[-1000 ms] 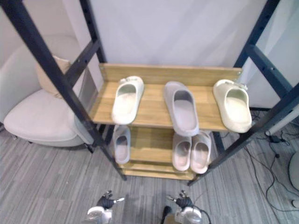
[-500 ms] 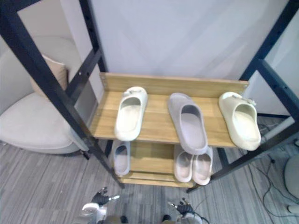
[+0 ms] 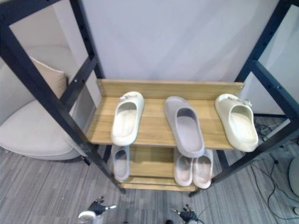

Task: Organize the slippers on the shoe rack

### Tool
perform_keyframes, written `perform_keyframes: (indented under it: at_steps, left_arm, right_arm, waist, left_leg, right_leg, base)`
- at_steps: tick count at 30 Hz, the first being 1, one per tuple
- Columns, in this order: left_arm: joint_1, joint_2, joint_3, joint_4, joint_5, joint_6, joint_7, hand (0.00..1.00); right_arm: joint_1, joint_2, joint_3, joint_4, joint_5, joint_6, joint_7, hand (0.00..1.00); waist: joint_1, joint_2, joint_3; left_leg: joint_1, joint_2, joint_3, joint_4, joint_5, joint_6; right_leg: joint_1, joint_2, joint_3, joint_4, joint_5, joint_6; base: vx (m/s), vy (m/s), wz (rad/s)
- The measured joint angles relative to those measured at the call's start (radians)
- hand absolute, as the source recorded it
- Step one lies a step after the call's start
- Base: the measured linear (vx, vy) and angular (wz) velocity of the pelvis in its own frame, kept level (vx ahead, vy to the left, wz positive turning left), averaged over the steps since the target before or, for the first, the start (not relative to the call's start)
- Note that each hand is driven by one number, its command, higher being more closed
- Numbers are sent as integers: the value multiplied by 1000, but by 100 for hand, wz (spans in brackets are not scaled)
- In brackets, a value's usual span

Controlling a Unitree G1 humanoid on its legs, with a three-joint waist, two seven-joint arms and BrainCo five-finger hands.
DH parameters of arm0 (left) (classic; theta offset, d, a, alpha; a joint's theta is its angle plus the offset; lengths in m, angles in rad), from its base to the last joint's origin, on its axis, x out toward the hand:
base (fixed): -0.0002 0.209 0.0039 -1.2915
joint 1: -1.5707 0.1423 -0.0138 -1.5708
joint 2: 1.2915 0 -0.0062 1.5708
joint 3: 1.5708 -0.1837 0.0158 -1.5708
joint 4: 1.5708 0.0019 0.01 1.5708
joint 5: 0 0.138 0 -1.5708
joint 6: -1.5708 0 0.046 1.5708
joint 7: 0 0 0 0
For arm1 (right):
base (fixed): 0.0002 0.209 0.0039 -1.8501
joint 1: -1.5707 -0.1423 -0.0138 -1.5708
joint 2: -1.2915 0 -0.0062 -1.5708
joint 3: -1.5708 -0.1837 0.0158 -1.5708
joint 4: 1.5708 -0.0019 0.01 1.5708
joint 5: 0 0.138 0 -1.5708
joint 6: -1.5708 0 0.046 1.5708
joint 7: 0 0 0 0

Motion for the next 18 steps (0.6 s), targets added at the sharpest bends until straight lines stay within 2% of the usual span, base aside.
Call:
perform_keyframes:
  at_steps: [4,9,16,18]
  left_arm:
    - [3,1,1,0,0,0,7,0]
    - [32,-5,18,-30,-1,-2,22,0]
    - [61,-21,24,-88,0,-7,21,0]
    - [76,-34,39,-109,0,-25,20,0]
  right_arm:
    - [74,-10,0,-228,-2,-14,-20,0]
    - [229,-7,-12,-694,-44,-34,-35,0]
    - [380,19,-15,-1097,-89,-65,-17,0]
    - [425,23,-12,-1210,-110,-82,10,0]
  waist:
    - [-22,-9,-5]
    - [-50,-20,-9]
    - [-65,-23,-13]
    - [-65,-21,-15]
  left_leg:
    - [-6,-1,19,-7,0,0]
    - [3,-1,46,-6,-1,1]
    - [19,13,93,-4,-18,-3]
    - [17,17,115,0,-27,-4]
  right_leg:
    - [-7,2,20,-15,12,2]
    - [-20,3,56,-14,18,3]
    - [-28,10,92,-10,25,7]
    - [-47,15,116,10,23,6]
  base:
    - [33,21,-16]
    - [28,15,-23]
    - [-48,-7,-20]
    - [-88,-2,-35]
